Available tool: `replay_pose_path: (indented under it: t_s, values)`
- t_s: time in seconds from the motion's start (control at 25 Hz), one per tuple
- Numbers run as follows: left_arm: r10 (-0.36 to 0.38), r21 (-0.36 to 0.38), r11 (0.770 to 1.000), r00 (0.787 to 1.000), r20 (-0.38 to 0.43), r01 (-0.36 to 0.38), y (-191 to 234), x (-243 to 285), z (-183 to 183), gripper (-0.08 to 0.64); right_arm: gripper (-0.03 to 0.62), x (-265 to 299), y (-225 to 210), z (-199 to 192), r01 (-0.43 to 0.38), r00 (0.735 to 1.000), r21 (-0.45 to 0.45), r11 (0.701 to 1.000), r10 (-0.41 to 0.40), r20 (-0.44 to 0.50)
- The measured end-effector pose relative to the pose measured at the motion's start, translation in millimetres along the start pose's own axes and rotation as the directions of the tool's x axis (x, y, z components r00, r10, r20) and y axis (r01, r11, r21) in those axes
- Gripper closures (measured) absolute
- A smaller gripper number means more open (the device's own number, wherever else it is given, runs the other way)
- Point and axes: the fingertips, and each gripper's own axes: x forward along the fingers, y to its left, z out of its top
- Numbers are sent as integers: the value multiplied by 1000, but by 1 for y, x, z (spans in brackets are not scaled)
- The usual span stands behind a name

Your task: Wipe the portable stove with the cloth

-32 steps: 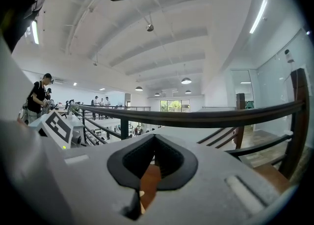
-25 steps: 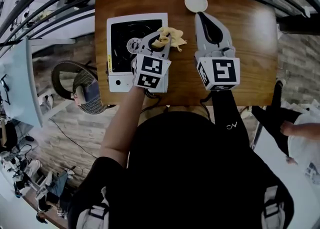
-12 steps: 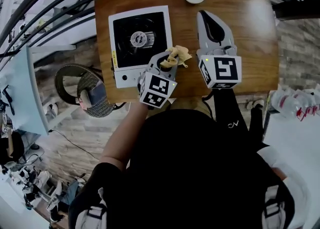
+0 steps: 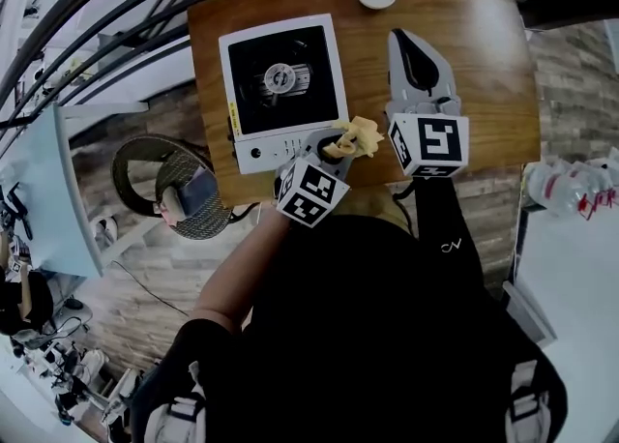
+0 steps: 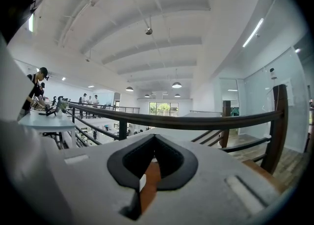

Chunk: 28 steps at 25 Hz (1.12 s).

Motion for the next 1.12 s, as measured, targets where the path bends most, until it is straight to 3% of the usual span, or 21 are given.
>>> replay_pose_path:
  t_s: [0.2,0.4,0.52,0.8,0.88,1.04,1.12]
  values:
    - [14,-4,1000,996,92,-14,14,-8,28,531,589,-2,3,10,13,1000,-10,1000,-13,13]
    - [77,-7,997,964,254,-78,61,-11,93,531,589,5,0,16,36,999,-23,999,-36,28]
    - [142,2,988,930,339,-151,103,-12,136,531,589,14,-3,14,43,999,-21,999,-43,22]
    - [250,-20,960,826,505,-278,186,-1,237,531,589,40,-13,6,27,1000,-19,999,-28,-7]
    - [274,-11,952,831,485,-307,206,15,241,531,589,46,-17,1,25,999,-21,999,-25,-25]
    - [326,-38,943,903,280,-329,243,58,183,531,589,55,-22,-9,15,998,-31,999,-17,-53]
    - [354,-66,935,911,213,-348,257,59,153,531,589,61,-21,-12,12,998,-30,999,-14,-60]
